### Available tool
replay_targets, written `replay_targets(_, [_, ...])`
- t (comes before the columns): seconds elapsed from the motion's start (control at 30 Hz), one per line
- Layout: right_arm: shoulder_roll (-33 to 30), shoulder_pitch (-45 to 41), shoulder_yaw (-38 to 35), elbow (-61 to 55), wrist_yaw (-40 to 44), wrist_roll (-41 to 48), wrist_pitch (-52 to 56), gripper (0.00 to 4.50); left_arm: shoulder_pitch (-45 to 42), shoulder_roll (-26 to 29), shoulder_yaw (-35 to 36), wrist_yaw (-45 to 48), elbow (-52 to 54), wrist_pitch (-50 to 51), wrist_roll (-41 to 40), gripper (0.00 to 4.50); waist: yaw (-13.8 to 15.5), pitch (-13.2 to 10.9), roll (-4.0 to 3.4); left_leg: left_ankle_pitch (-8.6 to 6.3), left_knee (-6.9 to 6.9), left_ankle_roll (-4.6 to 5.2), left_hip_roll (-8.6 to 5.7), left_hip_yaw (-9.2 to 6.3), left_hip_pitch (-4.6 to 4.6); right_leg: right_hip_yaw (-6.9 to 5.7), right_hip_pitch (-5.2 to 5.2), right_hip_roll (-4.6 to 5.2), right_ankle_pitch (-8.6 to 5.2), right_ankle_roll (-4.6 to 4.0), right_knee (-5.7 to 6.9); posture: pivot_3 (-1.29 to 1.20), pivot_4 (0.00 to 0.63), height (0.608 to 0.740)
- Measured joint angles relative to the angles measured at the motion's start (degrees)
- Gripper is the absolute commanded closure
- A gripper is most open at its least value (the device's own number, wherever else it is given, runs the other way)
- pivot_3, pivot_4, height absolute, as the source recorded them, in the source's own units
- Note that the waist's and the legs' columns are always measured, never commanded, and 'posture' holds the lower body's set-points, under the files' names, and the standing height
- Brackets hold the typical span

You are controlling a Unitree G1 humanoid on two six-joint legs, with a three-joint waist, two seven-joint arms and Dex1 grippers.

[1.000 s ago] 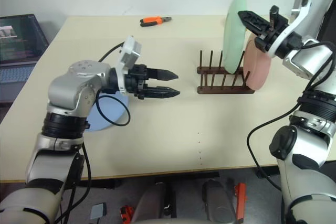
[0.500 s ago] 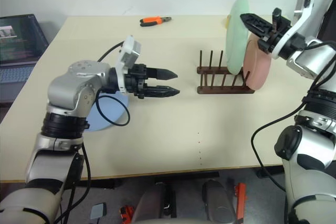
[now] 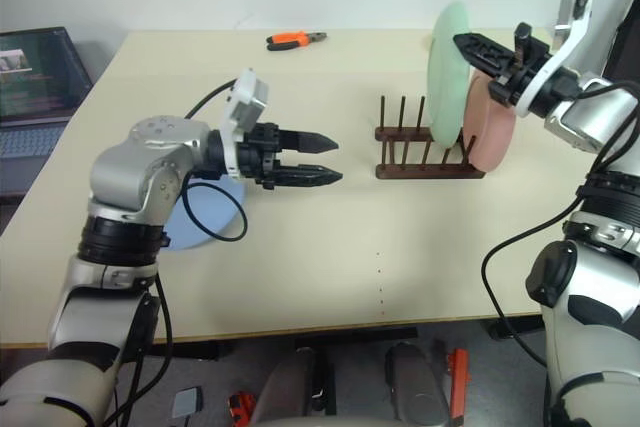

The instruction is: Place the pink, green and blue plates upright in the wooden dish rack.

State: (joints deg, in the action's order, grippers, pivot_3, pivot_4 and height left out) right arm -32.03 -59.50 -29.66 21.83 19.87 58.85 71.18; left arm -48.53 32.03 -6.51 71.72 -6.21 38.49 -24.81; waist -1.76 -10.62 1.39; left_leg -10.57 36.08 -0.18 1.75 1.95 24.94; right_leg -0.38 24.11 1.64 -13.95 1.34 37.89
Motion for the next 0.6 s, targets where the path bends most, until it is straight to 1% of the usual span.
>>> replay_targets(0.13, [0.0,0.0,0.9,0.5,0.1,-2.3,-1.6,4.5,0.1,0.1,0.0,-0.1,0.1,0.0,0.0,1.25,0.0,0.0,0.0,0.0,0.0,0.0,0.0,0.0,0.0,0.0,0.0,0.0,0.0,0.0,-0.01,0.0,0.15,0.74])
replay_targets(0.23, [0.0,0.0,1.6,0.9,0.3,-3.9,-2.9,3.88,0.3,0.1,0.0,-0.4,0.1,0.0,0.0,1.21,0.0,0.0,0.0,0.0,0.0,0.0,0.0,0.01,0.0,0.01,0.0,0.0,0.0,0.0,-0.01,0.0,0.15,0.74])
replay_targets(0.37, [-0.1,0.3,1.7,0.8,1.6,-4.2,-3.3,2.49,0.5,0.2,0.0,-0.8,0.1,0.0,0.0,1.21,0.0,0.0,0.0,0.0,0.0,0.0,0.0,0.0,0.0,0.0,0.0,0.0,0.0,0.0,-0.01,0.0,0.15,0.74])
replay_targets(0.4, [-0.1,0.3,1.7,0.8,1.8,-4.3,-3.3,2.2,0.5,0.2,0.0,-0.8,0.1,0.0,0.0,1.21,0.0,0.0,0.0,0.0,0.0,0.0,0.0,0.01,0.0,0.0,0.0,0.0,0.0,0.0,0.0,0.0,0.15,0.74])
replay_targets(0.6, [-0.4,0.7,1.8,-0.7,3.1,-4.3,-3.4,2.2,0.5,0.2,0.0,-1.0,0.1,0.0,-0.1,1.21,0.0,0.0,0.0,0.0,0.0,0.0,0.0,0.0,0.0,0.0,0.0,0.0,0.0,0.0,0.0,0.0,0.15,0.74])
